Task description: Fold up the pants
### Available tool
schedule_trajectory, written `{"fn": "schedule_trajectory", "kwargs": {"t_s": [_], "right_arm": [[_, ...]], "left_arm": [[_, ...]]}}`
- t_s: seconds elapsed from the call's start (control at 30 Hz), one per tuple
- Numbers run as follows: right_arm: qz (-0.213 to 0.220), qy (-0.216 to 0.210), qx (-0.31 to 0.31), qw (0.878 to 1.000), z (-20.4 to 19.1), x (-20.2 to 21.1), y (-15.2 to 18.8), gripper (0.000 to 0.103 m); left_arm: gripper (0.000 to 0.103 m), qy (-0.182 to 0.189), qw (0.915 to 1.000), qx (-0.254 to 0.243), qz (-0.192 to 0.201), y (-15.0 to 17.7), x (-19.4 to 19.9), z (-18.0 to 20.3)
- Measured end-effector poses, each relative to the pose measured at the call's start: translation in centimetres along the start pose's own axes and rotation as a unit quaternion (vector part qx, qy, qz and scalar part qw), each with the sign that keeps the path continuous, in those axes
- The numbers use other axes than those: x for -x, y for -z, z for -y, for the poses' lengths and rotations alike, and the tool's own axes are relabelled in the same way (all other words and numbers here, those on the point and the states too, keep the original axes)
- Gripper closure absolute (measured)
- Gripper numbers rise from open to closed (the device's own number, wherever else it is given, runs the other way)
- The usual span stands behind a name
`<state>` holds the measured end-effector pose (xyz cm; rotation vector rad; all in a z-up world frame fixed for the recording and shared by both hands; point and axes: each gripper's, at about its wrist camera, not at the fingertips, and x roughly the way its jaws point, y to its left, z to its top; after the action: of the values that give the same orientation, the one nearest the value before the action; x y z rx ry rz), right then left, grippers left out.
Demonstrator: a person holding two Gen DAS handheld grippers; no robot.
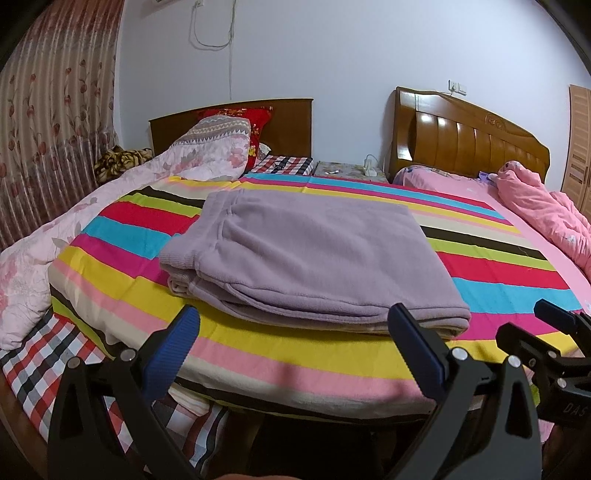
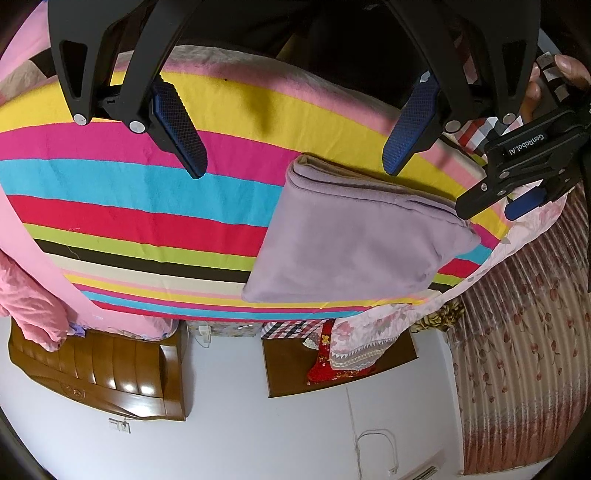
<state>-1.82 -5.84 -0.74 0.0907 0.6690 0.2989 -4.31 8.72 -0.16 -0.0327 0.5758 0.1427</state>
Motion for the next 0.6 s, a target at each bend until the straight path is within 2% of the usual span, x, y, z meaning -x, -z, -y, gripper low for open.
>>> {"fn": "schedule_trajectory", "kwargs": {"t_s": [0.6], "right_arm": [[-0.004, -0.002, 0.001, 1.000, 0.13, -0.35, 0.31, 0.011]], "left_arm": [[0.001, 0.000, 1.0000, 0.000, -0.003, 0.19, -0.23, -0.25]]}}
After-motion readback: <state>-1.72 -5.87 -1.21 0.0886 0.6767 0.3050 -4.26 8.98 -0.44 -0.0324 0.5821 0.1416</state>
